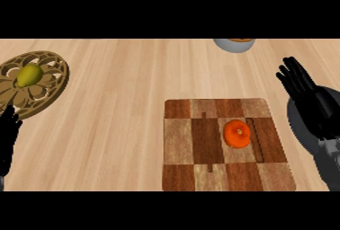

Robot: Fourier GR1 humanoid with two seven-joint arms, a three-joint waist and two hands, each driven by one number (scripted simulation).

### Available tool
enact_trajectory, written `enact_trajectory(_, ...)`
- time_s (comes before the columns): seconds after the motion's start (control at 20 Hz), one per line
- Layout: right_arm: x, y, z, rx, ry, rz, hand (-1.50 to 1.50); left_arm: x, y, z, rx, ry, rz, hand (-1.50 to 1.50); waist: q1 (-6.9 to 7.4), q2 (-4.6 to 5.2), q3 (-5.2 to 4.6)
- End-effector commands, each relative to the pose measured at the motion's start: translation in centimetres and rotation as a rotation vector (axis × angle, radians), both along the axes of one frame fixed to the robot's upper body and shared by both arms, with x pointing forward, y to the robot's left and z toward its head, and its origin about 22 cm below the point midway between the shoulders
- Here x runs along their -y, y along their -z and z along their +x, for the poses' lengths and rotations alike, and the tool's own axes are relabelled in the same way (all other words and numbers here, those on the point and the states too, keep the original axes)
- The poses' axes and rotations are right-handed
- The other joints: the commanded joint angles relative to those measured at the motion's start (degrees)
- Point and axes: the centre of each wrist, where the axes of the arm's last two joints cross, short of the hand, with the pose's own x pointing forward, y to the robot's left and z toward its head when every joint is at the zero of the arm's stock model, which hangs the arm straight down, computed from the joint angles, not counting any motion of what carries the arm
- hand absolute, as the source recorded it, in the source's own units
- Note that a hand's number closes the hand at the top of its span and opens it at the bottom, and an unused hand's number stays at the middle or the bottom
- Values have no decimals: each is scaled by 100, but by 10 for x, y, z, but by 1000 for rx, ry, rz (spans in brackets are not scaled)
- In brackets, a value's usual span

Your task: Pick the squash from the cutting board and place it in the pan

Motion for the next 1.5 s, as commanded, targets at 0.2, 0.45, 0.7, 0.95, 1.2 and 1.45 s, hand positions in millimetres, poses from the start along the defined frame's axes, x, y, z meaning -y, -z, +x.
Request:
enact_trajectory(0.2,-16,9,-4,-68,-117,125,150,96,38,7,-36,70,-351,0,-59,190,62)
enact_trajectory(0.45,-23,22,-55,195,57,-239,-150,120,58,-12,-66,56,-440,0,-423,71,50)
enact_trajectory(0.7,-56,49,-121,247,164,-292,-150,126,51,-9,-35,52,-437,0,-381,108,51)
enact_trajectory(0.95,-62,36,-132,247,267,-471,-150,134,52,-9,-55,115,-470,0,-189,162,43)
enact_trajectory(1.2,-75,-4,-104,146,342,-562,-150,132,44,-1,-48,123,-447,0,-41,193,42)
enact_trajectory(1.45,-87,-25,-77,9,302,-732,-150,143,46,-18,-57,126,-455,0,85,192,41)
